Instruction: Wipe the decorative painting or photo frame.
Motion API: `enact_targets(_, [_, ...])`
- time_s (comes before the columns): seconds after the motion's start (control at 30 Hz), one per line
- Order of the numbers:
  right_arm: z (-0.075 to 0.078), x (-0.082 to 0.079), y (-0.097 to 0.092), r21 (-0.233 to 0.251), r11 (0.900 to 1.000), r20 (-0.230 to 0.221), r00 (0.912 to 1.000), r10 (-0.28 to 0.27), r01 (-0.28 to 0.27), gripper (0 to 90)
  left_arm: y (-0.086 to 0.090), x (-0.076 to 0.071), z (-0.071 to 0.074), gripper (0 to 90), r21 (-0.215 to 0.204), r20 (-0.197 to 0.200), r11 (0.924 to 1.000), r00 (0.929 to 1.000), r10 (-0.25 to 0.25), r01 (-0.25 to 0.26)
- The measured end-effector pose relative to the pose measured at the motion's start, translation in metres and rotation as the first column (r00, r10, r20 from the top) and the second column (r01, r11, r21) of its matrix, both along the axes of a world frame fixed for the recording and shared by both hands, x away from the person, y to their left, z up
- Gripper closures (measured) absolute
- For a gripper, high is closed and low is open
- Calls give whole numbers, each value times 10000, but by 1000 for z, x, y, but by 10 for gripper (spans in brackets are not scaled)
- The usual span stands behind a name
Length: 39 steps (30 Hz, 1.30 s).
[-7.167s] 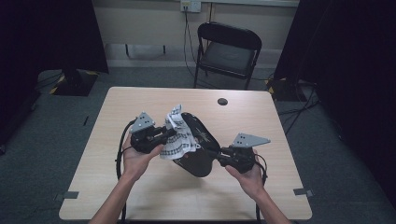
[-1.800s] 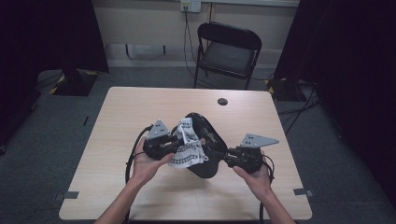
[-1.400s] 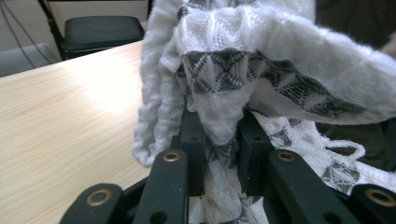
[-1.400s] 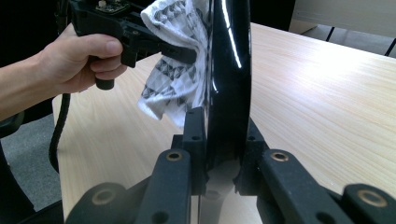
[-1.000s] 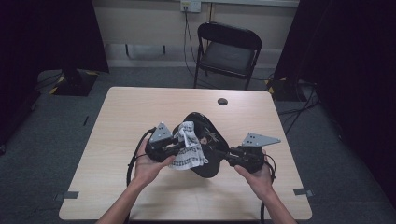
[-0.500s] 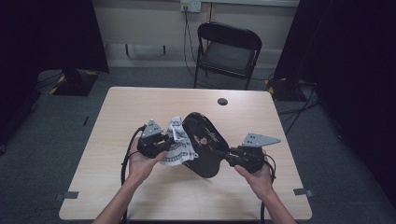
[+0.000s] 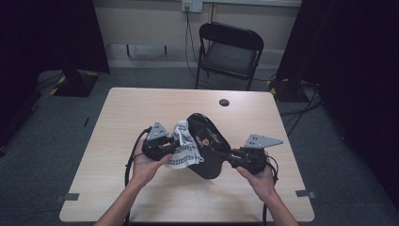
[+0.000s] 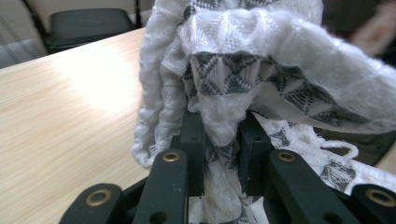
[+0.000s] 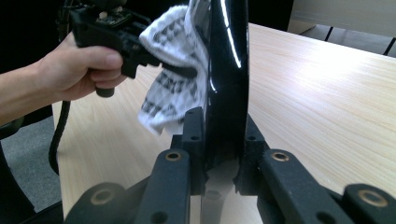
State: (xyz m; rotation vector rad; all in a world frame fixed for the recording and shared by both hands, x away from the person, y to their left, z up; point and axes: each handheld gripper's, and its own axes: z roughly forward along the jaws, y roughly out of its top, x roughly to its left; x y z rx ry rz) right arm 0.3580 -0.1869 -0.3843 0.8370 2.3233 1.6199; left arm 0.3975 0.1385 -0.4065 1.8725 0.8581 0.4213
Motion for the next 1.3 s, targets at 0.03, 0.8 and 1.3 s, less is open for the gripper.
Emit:
enact_targets(0.03, [0, 0, 0, 22, 10000, 0, 10000, 20, -20, 785, 4, 1, -1, 759, -83, -103, 9998, 9998, 151, -152])
enact_targets(0.8, [0, -1, 1, -10, 10000, 2, 10000, 22, -22, 779, -13, -6, 4, 759, -61, 29, 9989, 9989, -460, 460])
enact_targets(1.3, [0, -2, 2, 5, 10000, 14, 10000, 33, -33, 779, -17, -9, 2, 756, -106, -87, 9979, 9980, -634, 633])
